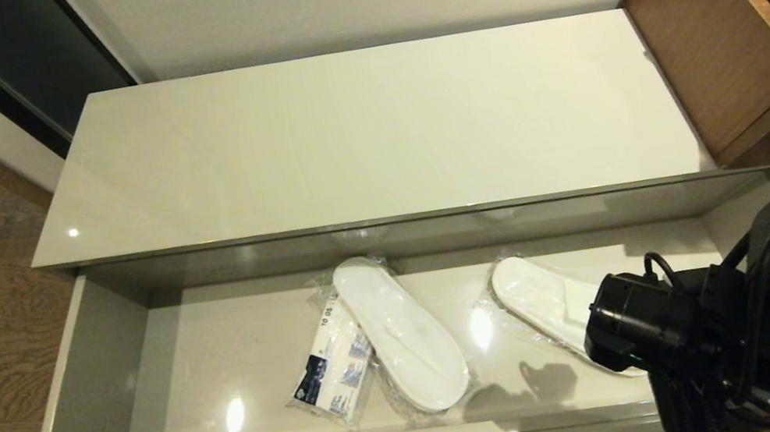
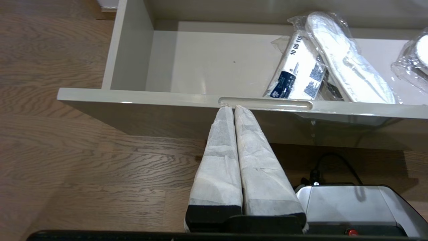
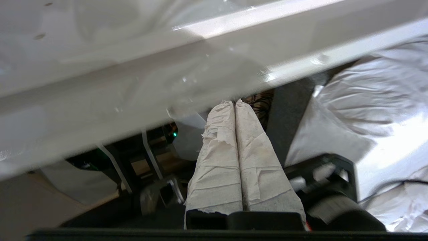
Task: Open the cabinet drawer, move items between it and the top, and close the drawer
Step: Close the drawer
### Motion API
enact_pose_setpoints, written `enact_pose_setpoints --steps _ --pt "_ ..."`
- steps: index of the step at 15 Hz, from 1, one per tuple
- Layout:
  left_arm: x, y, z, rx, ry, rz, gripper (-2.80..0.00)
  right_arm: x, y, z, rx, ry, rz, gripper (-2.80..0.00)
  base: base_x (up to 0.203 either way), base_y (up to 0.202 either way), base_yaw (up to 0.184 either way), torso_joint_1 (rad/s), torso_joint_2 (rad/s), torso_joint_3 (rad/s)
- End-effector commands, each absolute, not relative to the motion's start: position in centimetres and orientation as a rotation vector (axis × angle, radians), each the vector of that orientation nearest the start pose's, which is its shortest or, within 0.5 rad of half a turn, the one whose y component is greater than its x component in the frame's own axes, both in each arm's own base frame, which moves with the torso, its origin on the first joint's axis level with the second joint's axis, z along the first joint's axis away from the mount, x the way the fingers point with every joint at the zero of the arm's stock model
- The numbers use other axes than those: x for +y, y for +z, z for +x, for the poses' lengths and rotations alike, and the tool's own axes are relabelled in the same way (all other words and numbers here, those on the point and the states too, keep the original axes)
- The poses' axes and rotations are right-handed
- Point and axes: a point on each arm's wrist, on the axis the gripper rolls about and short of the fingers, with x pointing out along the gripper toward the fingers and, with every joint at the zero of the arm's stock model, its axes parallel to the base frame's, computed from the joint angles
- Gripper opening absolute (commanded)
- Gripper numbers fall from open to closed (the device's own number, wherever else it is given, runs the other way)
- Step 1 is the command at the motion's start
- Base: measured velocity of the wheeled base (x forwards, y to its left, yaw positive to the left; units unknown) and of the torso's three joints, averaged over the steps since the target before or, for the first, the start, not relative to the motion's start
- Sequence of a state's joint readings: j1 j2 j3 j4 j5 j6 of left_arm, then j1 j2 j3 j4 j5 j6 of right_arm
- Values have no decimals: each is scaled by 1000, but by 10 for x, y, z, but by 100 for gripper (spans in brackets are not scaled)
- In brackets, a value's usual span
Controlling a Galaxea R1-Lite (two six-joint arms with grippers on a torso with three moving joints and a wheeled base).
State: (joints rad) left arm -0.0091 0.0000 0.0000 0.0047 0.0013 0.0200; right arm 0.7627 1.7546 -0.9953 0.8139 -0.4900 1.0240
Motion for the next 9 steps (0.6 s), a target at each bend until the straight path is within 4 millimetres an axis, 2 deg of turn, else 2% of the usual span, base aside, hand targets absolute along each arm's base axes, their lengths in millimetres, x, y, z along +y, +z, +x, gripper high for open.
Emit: enact_pose_setpoints --steps 1,6,9 --pt "0 75 -23 5 -8 20 -280 150 146 166 1141 -400 -13 -280 0 0 0 0 0 0" --pt "0 75 -23 5 -6 20 -280 152 142 163 1178 -372 56 -280 0 0 0 0 0 0" --pt "0 75 -23 5 -8 20 -280 155 126 164 1171 -322 101 -280 0 0 0 0 0 0"
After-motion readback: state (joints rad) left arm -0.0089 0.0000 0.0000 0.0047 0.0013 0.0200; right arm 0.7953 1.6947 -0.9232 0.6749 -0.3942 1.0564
